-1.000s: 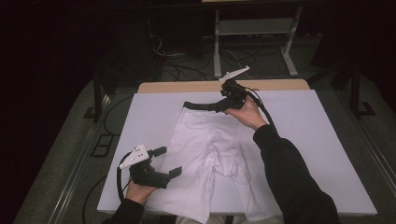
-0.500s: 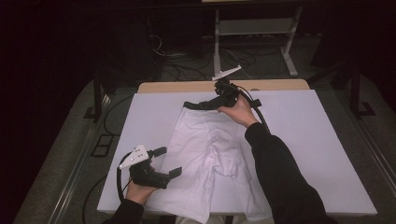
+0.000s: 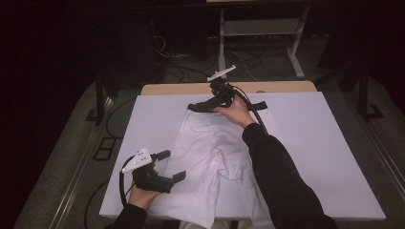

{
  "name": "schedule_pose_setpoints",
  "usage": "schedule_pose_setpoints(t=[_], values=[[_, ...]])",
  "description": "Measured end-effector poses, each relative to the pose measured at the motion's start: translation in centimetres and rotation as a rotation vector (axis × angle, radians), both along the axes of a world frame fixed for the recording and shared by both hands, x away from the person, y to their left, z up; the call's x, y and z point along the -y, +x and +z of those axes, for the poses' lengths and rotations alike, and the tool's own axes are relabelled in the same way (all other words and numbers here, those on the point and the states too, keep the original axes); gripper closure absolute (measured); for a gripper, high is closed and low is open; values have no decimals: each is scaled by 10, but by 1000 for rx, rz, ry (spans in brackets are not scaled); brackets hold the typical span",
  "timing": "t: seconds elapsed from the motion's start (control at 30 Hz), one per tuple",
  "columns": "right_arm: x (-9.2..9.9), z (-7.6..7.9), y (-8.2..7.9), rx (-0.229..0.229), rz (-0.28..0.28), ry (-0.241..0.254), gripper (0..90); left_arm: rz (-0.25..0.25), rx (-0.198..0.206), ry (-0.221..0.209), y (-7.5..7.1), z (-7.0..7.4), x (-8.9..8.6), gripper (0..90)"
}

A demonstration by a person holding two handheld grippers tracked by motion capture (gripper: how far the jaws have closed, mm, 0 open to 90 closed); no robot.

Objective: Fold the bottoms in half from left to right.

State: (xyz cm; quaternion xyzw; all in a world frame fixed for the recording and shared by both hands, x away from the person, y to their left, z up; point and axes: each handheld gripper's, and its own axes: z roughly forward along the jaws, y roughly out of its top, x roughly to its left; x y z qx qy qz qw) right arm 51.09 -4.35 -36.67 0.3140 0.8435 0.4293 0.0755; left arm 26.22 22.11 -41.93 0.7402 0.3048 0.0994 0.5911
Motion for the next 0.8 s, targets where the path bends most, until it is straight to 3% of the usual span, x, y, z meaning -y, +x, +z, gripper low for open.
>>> schedule_pose_setpoints(t=[0.4,0.8], values=[[-25,-4,6,-2,12,-21,0,1,0,-3,0,0,0,0],[-43,-13,23,-20,-25,0,0,-4,3,-6,0,0,0,0]])
